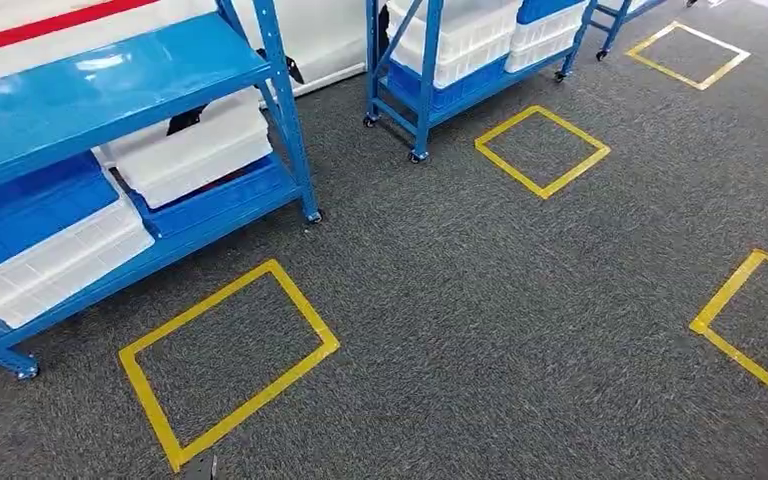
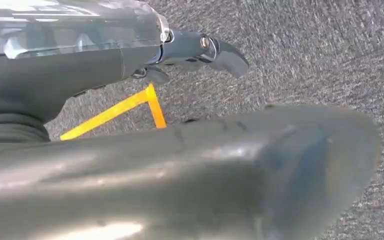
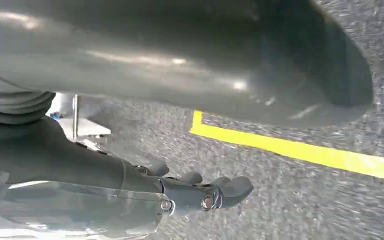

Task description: Take the parts from the cabinet and place them on the table.

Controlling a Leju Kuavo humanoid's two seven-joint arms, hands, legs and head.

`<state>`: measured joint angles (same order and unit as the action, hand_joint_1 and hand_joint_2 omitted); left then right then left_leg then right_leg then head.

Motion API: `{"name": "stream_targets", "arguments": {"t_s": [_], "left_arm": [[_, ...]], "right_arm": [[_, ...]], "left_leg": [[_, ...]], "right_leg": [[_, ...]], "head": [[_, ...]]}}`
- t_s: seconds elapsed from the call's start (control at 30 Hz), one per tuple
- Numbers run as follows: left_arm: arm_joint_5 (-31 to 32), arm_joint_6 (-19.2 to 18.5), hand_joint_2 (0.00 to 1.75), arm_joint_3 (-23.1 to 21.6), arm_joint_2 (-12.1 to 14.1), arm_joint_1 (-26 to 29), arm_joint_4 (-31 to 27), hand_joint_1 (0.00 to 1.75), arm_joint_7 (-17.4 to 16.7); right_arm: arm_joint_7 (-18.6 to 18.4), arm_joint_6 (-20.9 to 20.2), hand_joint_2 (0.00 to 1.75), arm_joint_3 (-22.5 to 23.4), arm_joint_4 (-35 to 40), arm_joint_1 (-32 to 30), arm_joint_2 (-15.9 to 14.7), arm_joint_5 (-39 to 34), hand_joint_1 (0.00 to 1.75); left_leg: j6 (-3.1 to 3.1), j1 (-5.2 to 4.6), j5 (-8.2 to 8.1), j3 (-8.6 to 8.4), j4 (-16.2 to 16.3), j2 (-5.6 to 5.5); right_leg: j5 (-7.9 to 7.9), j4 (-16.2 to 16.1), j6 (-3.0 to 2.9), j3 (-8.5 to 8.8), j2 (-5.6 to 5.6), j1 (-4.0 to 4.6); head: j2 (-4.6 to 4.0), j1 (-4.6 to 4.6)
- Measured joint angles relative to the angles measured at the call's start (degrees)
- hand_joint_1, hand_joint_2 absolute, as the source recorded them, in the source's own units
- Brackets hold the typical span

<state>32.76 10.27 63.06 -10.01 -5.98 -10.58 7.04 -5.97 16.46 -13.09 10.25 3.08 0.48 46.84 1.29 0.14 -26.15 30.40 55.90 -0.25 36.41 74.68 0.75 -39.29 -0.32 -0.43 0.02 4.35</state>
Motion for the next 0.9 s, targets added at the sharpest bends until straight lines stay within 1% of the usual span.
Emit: {"name": "stream_targets", "arguments": {"t_s": [0.03,0.07,0.1,0.13,0.17,0.2,0.23,0.27,0.3,0.33,0.37,0.4,0.43,0.47,0.5,0.53,0.57,0.6,0.63,0.67,0.7,0.73,0.8,0.83,0.87,0.9], "left_arm": [[-0.07,0.0,0.0,0.15,0.0,0.06,0.0,0.0,-0.07],[-0.09,0.02,0.0,0.26,0.0,0.11,0.0,0.0,-0.11],[-0.11,0.04,0.0,0.39,-0.02,0.12,0.0,0.0,-0.11],[-0.13,0.04,0.0,0.55,-0.09,0.12,0.0,0.0,-0.11],[-0.24,0.04,0.0,0.74,-0.11,0.14,0.0,0.0,-0.11],[-0.39,0.07,0.0,0.85,-0.11,0.1,0.0,0.0,-0.11],[-0.63,0.09,0.0,0.94,-0.11,0.12,0.0,0.0,-0.11],[-1.02,0.09,0.0,1.07,-0.11,0.19,0.0,0.0,-0.13],[-1.09,0.11,0.0,1.14,-0.13,0.24,0.0,0.0,-0.13],[-1.09,0.11,0.0,1.16,-0.11,0.28,0.0,0.0,-0.11],[-1.09,0.15,0.0,1.18,-0.11,0.3,0.0,0.0,-0.11],[-1.09,0.17,0.0,1.18,-0.11,0.26,0.0,0.0,-0.11],[-1.09,0.17,0.0,1.18,-0.11,0.22,0.0,0.0,-0.11],[-1.09,0.17,0.0,1.18,-0.11,0.23,0.0,0.0,-0.11],[-1.11,0.24,0.0,1.18,-0.11,0.3,0.0,0.0,-0.15],[-1.14,0.26,0.0,1.2,-0.11,0.38,0.0,0.0,-0.2],[-1.16,0.33,0.0,1.25,-0.11,0.49,0.0,0.0,-0.2],[-1.22,0.35,0.0,1.33,-0.11,0.52,0.0,0.0,-0.2],[-1.38,0.33,0.0,1.44,-0.11,0.48,0.0,0.0,-0.2],[-1.79,0.35,0.0,1.66,-0.11,0.41,0.0,0.0,-0.2],[-2.3,0.35,0.0,1.95,-0.11,0.26,0.0,0.0,-0.2],[-2.34,0.35,0.0,2.27,-0.11,0.03,0.0,0.0,-0.2],[-3.13,0.31,0.0,2.67,-0.17,0.07,0.0,0.0,-0.2],[-3.39,0.24,0.0,2.88,-0.15,0.1,0.0,0.0,-0.2],[-3.5,0.22,0.0,3.17,-0.17,0.11,0.0,0.0,-0.2],[-3.76,0.06,0.0,3.54,-0.15,0.03,0.0,0.0,-0.17]], "right_arm": [[0.0,-0.02,0.0,0.02,0.0,-0.06,0.0,0.0,0.0],[0.02,0.0,0.0,0.04,0.0,-0.11,-0.02,0.0,0.0],[0.02,0.0,0.0,0.07,-0.02,-0.24,-0.02,0.0,0.0],[0.09,0.02,0.0,0.15,-0.02,-0.36,-0.04,0.04,0.0],[0.13,0.04,0.0,0.28,-0.02,-0.42,-0.04,0.18,0.0],[0.17,0.02,0.0,0.33,-0.07,-0.5,-0.04,0.26,0.0],[0.2,0.04,0.0,0.35,-0.07,-0.44,-0.02,0.33,0.0],[0.22,0.04,0.0,0.35,-0.07,-0.35,-0.02,0.35,0.0],[0.22,0.02,0.0,0.35,-0.07,-0.34,-0.02,0.37,0.0],[0.22,0.02,0.0,0.35,-0.04,-0.27,0.0,0.42,0.0],[0.18,-0.02,0.0,0.35,-0.04,-0.22,0.11,0.44,0.0],[0.15,-0.06,0.0,0.37,-0.05,-0.31,0.11,0.44,0.0],[0.09,-0.09,0.0,0.37,-0.07,-0.37,0.11,0.44,0.0],[-0.02,-0.11,0.0,0.39,-0.07,-0.45,0.11,0.4,0.0],[-0.02,-0.15,0.0,0.44,-0.09,-0.47,0.09,0.33,0.0],[-0.02,-0.2,0.0,0.46,-0.09,-0.47,0.07,0.31,0.0],[-0.02,-0.24,0.0,0.48,-0.11,-0.46,0.07,0.31,0.0],[-0.02,-0.24,0.0,0.5,-0.11,-0.42,0.07,0.28,0.0],[-0.02,-0.24,0.0,0.52,-0.11,-0.37,0.07,0.31,0.0],[-0.02,-0.24,0.0,0.57,-0.11,-0.36,0.09,0.28,0.0],[-0.04,-0.24,0.0,0.61,-0.11,-0.39,0.09,0.28,0.0],[-0.04,-0.26,0.0,0.63,-0.11,-0.39,0.13,0.28,0.0],[-0.2,-0.28,0.0,0.79,-0.11,-0.4,0.11,0.24,0.0],[-0.2,-0.31,0.0,0.81,-0.11,-0.33,0.11,0.22,0.0],[-0.22,-0.28,0.0,0.81,-0.11,-0.32,0.09,0.2,0.0],[-0.24,-0.28,0.0,0.83,-0.11,-0.38,0.07,0.13,0.0]], "left_leg": [[-0.01,0.02,-0.01,0.0,0.1,-0.36],[-0.07,0.05,-0.05,-0.05,0.2,-0.76],[-0.23,0.09,-0.16,-0.14,0.34,-1.24],[-0.43,0.19,-0.32,-0.2,0.6,-1.68],[-0.8,0.24,-0.57,-0.09,0.85,-2.05],[-1.19,-0.09,-0.79,0.15,1.25,-2.23],[-1.5,-0.04,-0.69,0.24,1.13,-2.4],[-1.72,0.03,-0.72,0.26,1.1,-2.45],[-2.1,0.11,-0.66,0.25,0.97,-2.57],[-2.52,0.12,-0.79,0.29,1.03,-2.86],[-2.72,0.25,-1.71,0.54,2.12,-1.91],[-2.85,0.22,-3.5,1.74,4.65,-1.12],[-3.07,0.29,-6.0,3.83,9.18,-0.75],[-3.24,0.38,-8.36,6.21,14.37,-0.62],[-3.34,0.42,-9.8,8.12,18.5,-0.55],[-3.35,0.42,-9.81,8.99,20.34,-0.49],[-3.3,0.42,-8.3,8.38,18.97,-0.39],[-3.15,0.42,-5.81,6.47,15.03,-0.26],[-2.96,0.41,-3.23,3.94,9.85,0.02],[-2.59,0.37,-1.0,1.29,4.6,0.87],[-2.28,0.03,-1.43,0.1,1.84,2.42],[-1.86,-0.26,-1.26,0.28,1.49,2.1],[-1.45,-0.32,-1.17,0.53,1.53,1.65],[-1.08,-0.32,-0.98,0.53,1.27,1.3],[-0.55,0.25,-0.47,-0.03,0.64,1.08],[-0.32,0.2,-0.34,-0.04,0.52,0.87]], "right_leg": [[-0.53,1.08,0.06,-0.62,0.01,-0.1],[-2.42,-0.8,0.1,0.15,0.03,-0.29],[-5.09,-4.81,0.09,2.14,0.08,-0.47],[-7.98,-10.53,0.03,4.85,0.35,-0.58],[-9.27,-15.64,-0.06,7.02,1.57,-0.78],[-8.82,-16.06,-0.07,7.31,2.12,-0.31],[-8.93,-15.93,-0.4,7.11,1.73,-0.44],[-8.9,-15.94,-0.6,7.09,1.65,-0.25],[-8.85,-15.93,-0.97,7.14,1.47,-0.19],[-9.08,-16.31,-1.48,7.22,1.09,-0.37],[-9.23,-16.57,-1.99,7.35,0.61,-0.51],[-9.19,-16.57,-2.3,7.28,0.35,-0.5],[-9.15,-16.55,-2.42,7.21,0.02,-0.43],[-9.11,-16.54,-2.5,7.18,-0.39,-0.3],[-9.07,-16.5,-2.56,7.15,-0.72,-0.19],[-9.05,-16.47,-2.58,7.18,-0.99,-0.11],[-9.02,-16.46,-2.6,7.27,-1.25,-0.08],[-8.96,-16.41,-2.56,7.37,-1.47,-0.06],[-8.88,-16.37,-2.45,7.49,-1.65,-0.04],[-8.79,-16.33,-2.3,7.65,-1.84,-0.01],[-8.64,-16.18,-2.07,7.65,-2.04,0.27],[-8.59,-16.02,-1.74,7.49,-2.28,0.38],[-8.69,-16.19,-1.19,7.57,-2.75,0.19],[-8.72,-16.26,-0.85,7.71,-3.04,0.18],[-8.25,-15.85,-0.32,7.63,-2.53,0.05],[-6.83,-14.16,-0.1,7.0,-1.18,0.01]], "head": [[0.0,0.0],[0.0,0.0],[0.0,0.0],[0.0,0.0],[0.0,0.0],[0.0,0.0],[0.0,0.0],[0.0,0.02],[0.0,0.02],[0.0,0.02],[0.0,0.02],[0.0,0.02],[0.0,0.02],[0.0,0.02],[0.0,0.02],[0.0,0.02],[0.0,0.02],[0.0,0.02],[0.0,0.02],[0.0,0.02],[0.0,0.02],[0.0,0.02],[0.0,0.0],[0.0,0.02],[0.0,0.02],[0.0,0.0]]}}
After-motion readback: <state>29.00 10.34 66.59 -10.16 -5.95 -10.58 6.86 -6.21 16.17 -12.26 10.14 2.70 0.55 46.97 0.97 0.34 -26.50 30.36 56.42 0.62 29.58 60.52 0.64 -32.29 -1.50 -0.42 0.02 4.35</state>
